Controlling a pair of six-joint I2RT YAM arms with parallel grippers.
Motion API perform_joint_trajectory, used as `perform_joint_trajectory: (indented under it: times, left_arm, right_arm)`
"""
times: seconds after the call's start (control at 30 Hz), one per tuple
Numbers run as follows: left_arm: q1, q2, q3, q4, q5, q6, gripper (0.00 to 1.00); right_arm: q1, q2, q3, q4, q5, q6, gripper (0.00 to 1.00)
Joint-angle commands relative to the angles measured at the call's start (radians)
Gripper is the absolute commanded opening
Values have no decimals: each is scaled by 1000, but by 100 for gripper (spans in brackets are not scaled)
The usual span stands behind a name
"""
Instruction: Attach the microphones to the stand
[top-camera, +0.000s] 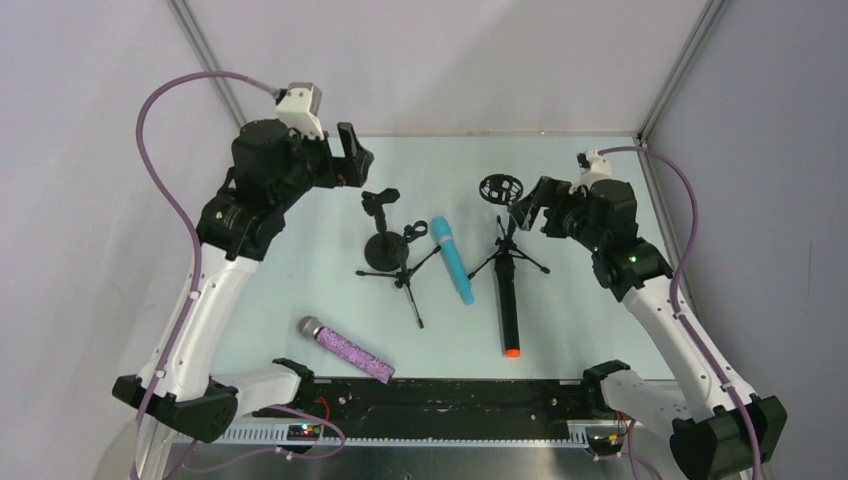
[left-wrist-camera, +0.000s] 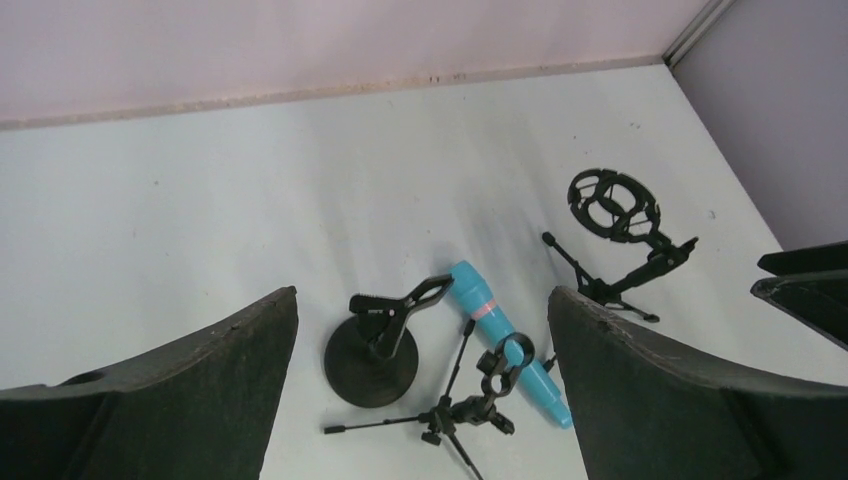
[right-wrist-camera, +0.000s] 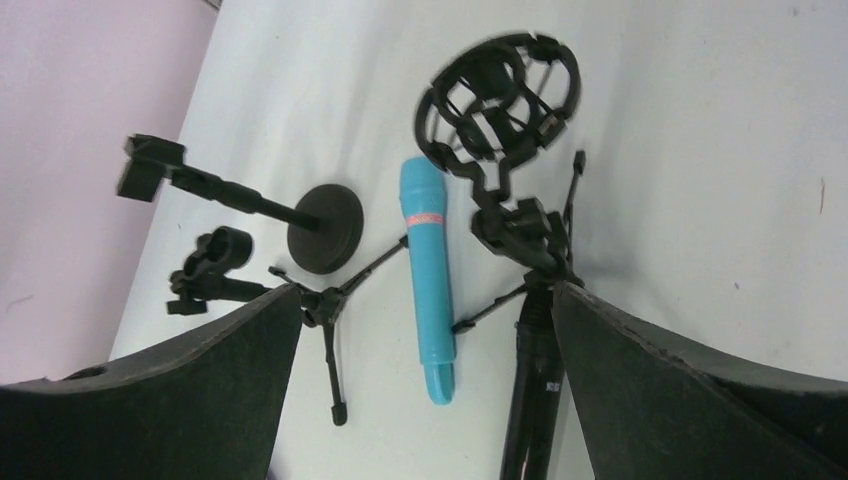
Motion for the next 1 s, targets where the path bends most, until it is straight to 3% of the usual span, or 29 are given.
perform_joint_trajectory:
  times: [0.0,0.13,0.47,0.73,0.97]
  left_arm:
    - [-7,45,128,-15,5,39,98]
    - [-7,89,179,-13,58,23,98]
    - [-7,18,-53,91,39,37,98]
    - [-7,5,-108,124,63,33,98]
    - [-7,3,-118,126,47,44,98]
  right_arm:
    - [47,22,131,-60,102,-89,100]
    - [77,69,203,-104,154,-151,100]
    - [94,285,406,-247,237,-256,100]
    - [127,503,469,-292,203,-282,100]
    - [137,603,506,-327,270,-290,92]
